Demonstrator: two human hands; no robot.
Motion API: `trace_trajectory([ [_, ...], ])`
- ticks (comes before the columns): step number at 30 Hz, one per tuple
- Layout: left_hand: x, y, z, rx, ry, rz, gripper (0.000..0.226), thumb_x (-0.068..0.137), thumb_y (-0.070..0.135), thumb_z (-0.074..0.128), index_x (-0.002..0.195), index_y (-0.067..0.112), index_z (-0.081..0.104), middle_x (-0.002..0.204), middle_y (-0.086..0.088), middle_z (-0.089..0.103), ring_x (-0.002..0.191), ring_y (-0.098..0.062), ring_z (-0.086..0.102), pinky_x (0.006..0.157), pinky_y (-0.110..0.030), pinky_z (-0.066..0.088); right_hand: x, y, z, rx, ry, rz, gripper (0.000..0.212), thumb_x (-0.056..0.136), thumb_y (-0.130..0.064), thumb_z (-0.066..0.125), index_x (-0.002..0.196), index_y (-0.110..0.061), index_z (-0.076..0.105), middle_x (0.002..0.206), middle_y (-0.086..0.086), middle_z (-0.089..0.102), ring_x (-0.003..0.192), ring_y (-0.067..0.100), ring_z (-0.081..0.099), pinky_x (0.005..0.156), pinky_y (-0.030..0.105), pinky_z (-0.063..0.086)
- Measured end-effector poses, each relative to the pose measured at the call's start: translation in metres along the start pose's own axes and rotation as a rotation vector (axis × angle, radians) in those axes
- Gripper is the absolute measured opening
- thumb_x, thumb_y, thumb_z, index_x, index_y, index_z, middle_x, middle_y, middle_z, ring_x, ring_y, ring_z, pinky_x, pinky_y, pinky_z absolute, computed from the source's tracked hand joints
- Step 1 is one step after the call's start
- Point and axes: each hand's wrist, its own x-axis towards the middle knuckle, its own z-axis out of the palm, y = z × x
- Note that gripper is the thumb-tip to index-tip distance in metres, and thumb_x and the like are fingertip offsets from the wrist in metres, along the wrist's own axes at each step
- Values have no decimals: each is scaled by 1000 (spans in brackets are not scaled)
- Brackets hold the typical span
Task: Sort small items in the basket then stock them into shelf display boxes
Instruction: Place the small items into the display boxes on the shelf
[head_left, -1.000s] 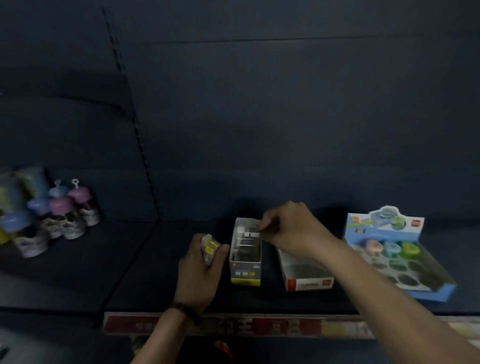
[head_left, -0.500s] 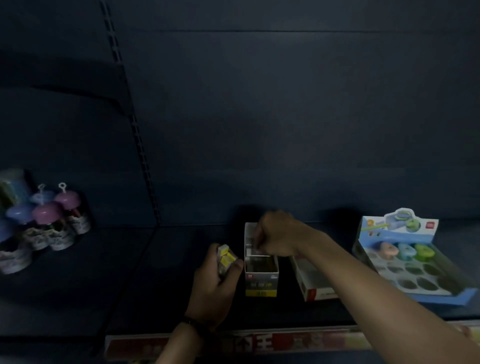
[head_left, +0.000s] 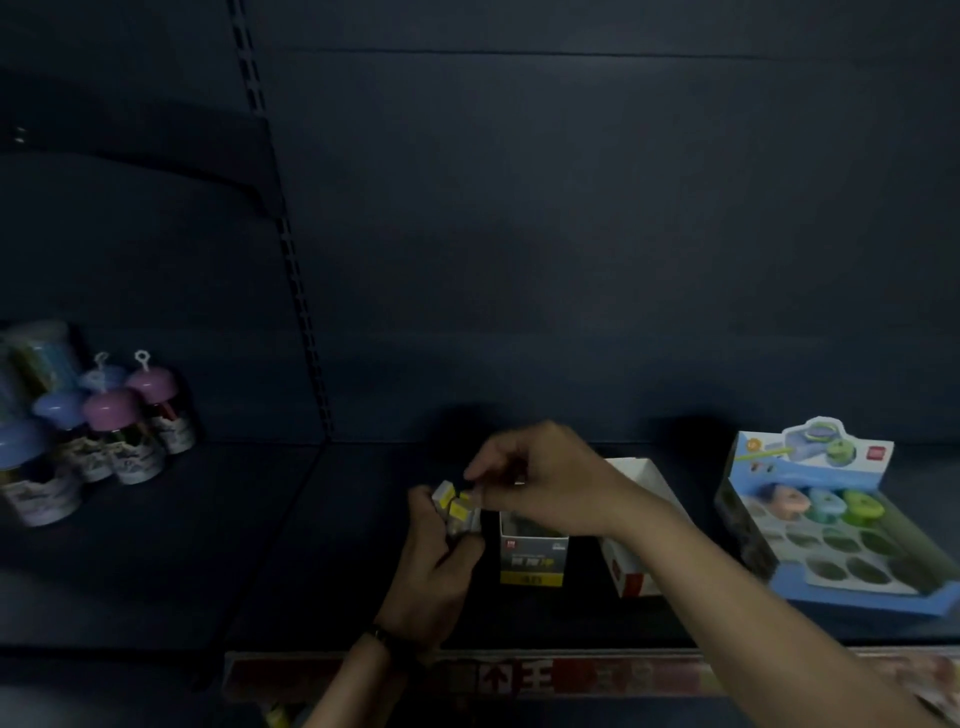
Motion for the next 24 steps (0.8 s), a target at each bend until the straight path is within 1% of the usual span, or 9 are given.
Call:
trace_trajectory([
  [4, -1, 3, -1, 0, -24, 10, 28, 89, 15, 57, 110, 11, 39, 94, 0, 53, 83, -14, 47, 73, -39, 45, 4, -1, 10, -34, 10, 17, 12, 87, -24, 84, 99, -28, 81, 91, -14, 79, 87, -4, 72, 78, 15, 55],
  [8, -1, 3, -2, -27, 20, 23, 24, 92, 13, 58, 111, 11, 44, 86, 7, 53, 76, -9, 48, 69, -32, 43, 1, 1, 5, 8, 80, 2, 21, 88, -12, 77, 96, -30, 81, 85, -10, 78, 81, 5, 74, 77, 27, 60],
  [10, 1, 3, -2, -39, 36, 18, 21, 94, 17, 59, 111, 13, 48, 82, 6, 52, 73, -9, 46, 67, -31, 41, -2, 6, 1, -9, 100, -6, 25, 90, -10, 73, 98, -33, 80, 84, -10, 77, 78, 6, 73, 76, 31, 61],
  [15, 0, 6, 1, -48, 18, 56, 21, 100, 22, 61, 105, 5, 51, 80, 7, 54, 71, -7, 47, 65, -25, 43, -7, 13, 1, -208, 25, -199, 24, 84, -20, 83, 105, -31, 80, 103, -13, 69, 89, 6, 67, 78, 23, 54],
  [18, 1, 8, 0, -84, 39, 41, 27, 100, 30, 61, 106, 6, 52, 76, -5, 51, 65, -13, 41, 59, -29, 38, -2, 16, -6, -261, -20, -264, 21, 88, -20, 85, 108, -26, 81, 105, -13, 68, 91, 6, 66, 80, 22, 53],
  [19, 1, 8, 0, -91, 40, 40, 27, 100, 31, 61, 108, 6, 52, 76, -12, 49, 64, -14, 39, 58, -29, 38, -1, 18, -11, -279, -1, -268, 19, 89, -22, 85, 107, -26, 82, 103, -15, 68, 91, 5, 66, 79, 20, 52],
  [21, 2, 6, 0, -111, 48, 29, 20, 104, 24, 58, 110, 6, 50, 81, -22, 53, 63, -15, 41, 57, -27, 40, -3, 24, -24, -257, 148, -214, 12, 89, -26, 86, 99, -29, 82, 93, -18, 67, 86, 2, 65, 75, 15, 48],
  [23, 3, 3, 0, -151, 63, -4, 18, 105, 19, 56, 113, 7, 46, 81, -14, 56, 65, -9, 47, 59, -22, 44, -9, 33, -40, -195, 281, -97, 11, 87, -27, 88, 88, -33, 79, 84, -23, 69, 82, -1, 66, 73, 13, 48],
  [24, 3, 3, 0, -165, 65, -15, 21, 103, 22, 58, 114, 10, 45, 80, -7, 54, 66, -7, 49, 59, -22, 45, -10, 38, -46, -192, 287, -41, 12, 87, -28, 88, 85, -34, 78, 85, -24, 71, 84, -2, 68, 76, 16, 52],
])
